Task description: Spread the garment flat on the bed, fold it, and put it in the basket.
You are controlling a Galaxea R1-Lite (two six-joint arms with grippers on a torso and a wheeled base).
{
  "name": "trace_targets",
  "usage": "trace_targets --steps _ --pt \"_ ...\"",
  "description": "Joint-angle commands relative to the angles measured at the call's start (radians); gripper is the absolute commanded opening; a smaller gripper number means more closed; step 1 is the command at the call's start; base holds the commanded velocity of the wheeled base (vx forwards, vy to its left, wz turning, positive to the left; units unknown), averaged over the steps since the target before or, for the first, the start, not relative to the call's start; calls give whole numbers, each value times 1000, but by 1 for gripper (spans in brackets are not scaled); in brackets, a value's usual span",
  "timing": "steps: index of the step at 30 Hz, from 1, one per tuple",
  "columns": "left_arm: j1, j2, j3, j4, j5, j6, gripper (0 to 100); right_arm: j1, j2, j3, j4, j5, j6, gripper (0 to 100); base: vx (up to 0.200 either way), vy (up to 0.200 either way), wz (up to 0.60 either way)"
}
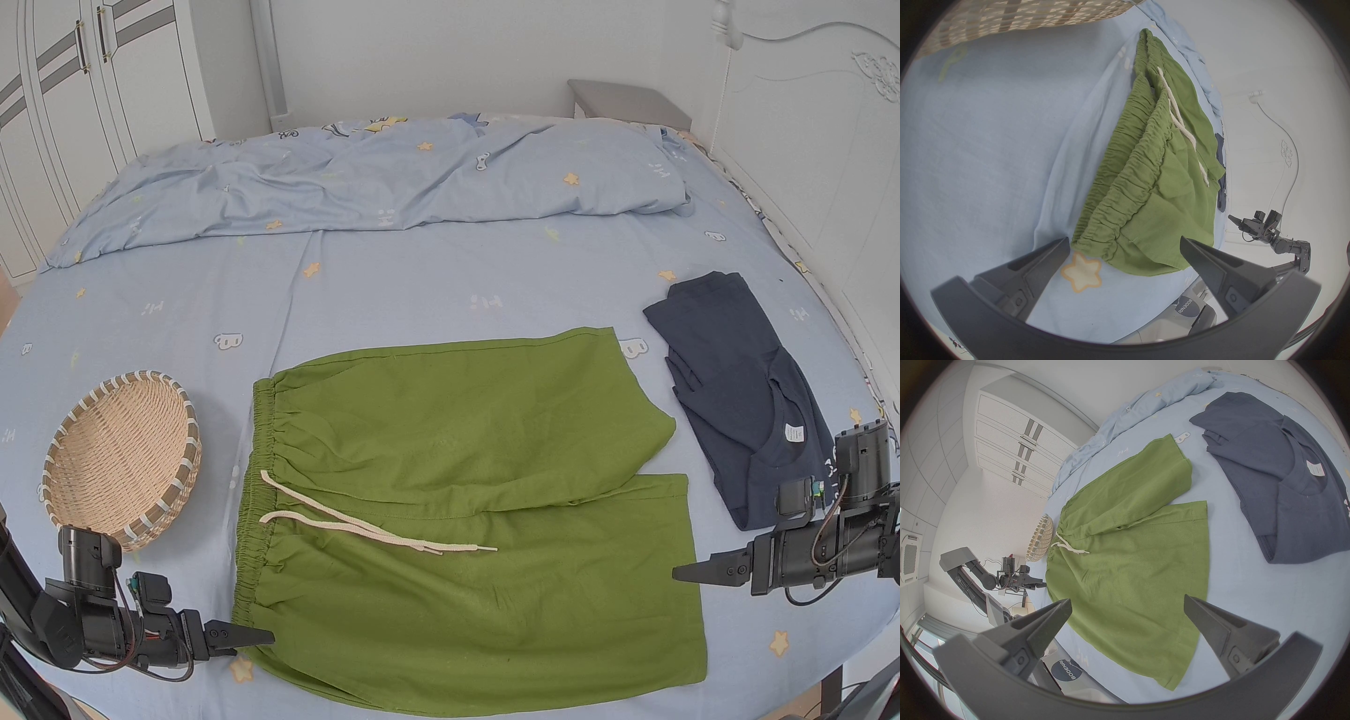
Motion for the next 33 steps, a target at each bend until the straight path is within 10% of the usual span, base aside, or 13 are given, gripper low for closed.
trace_targets --steps 1,13,14,33 --pt "-6 -1 14 -16 -1 1 100 2 3 0 -1 1 0 100 0 0 0" --pt "-14 72 -9 -74 -6 -25 100 1 4 0 -1 1 0 100 0 0 0" --pt "-6 71 -12 -77 -26 -36 0 -1 4 0 -1 1 -1 100 0 0 0" --pt "118 -92 15 -16 -87 -37 0 -2 14 69 1 -2 -1 100 0 0 0"
